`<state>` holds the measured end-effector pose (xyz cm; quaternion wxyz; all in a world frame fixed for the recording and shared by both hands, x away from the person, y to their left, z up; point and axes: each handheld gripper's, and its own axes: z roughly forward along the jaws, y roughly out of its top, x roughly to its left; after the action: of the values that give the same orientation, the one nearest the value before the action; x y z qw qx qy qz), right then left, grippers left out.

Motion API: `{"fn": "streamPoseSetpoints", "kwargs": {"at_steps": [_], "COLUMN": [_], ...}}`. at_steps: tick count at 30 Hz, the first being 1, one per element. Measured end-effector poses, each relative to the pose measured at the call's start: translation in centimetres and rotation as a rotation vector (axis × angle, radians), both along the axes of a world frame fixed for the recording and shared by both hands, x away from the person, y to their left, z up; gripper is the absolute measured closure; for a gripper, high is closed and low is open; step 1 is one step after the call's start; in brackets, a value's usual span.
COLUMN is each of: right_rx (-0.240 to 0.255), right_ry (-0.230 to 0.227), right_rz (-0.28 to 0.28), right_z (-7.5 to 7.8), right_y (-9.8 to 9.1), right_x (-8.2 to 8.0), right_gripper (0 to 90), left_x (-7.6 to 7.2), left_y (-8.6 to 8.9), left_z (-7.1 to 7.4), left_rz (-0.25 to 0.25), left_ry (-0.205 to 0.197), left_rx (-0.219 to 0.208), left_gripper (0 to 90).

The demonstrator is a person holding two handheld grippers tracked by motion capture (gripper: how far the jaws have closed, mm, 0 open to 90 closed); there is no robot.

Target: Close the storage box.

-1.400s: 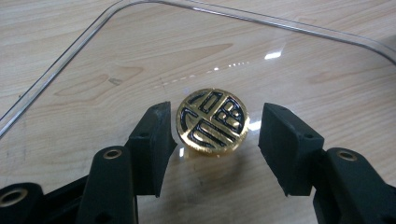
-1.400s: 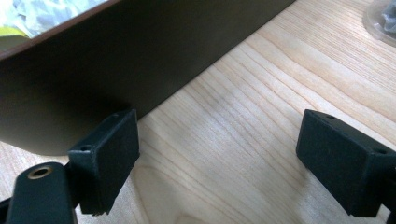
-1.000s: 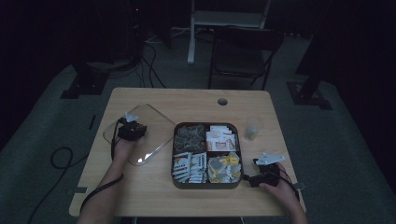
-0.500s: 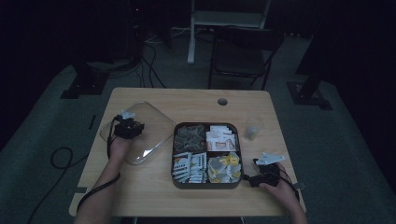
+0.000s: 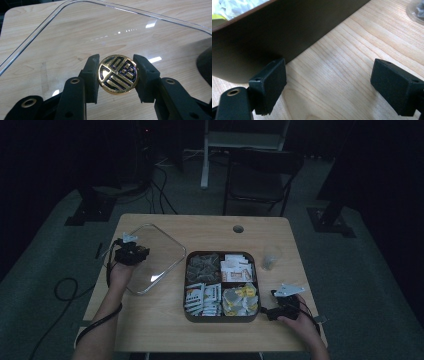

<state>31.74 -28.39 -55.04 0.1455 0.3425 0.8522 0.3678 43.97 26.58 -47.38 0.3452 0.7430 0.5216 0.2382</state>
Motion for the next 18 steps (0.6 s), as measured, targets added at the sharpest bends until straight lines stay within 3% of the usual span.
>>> {"fn": "streamPoseSetpoints", "kwargs": {"at_steps": [4,5,7,18], "right_rx": [0.0,0.0,0.0,0.0], "right_ry": [0.0,0.001,0.001,0.0], "right_rz": [0.0,0.0,0.0,0.0], "right_z": [0.0,0.0,0.0,0.0], "right_y": [0.0,0.0,0.0,0.0], "right_x": [0.0,0.0,0.0,0.0], "right_gripper": [12.9,12.9,12.9,13.0], "left_x": [-0.1,-0.4,-0.5,-1.2], "left_y": [-0.1,-0.5,-0.9,-4.0], "left_z": [0.5,1.4,1.9,3.6], "left_rz": [-0.012,-0.045,-0.065,-0.183], "left_ry": [-0.005,-0.01,-0.015,-0.033], "left_rx": [0.001,0.0,0.007,0.006], "left_gripper": [60.0,60.0,60.0,60.0]}}
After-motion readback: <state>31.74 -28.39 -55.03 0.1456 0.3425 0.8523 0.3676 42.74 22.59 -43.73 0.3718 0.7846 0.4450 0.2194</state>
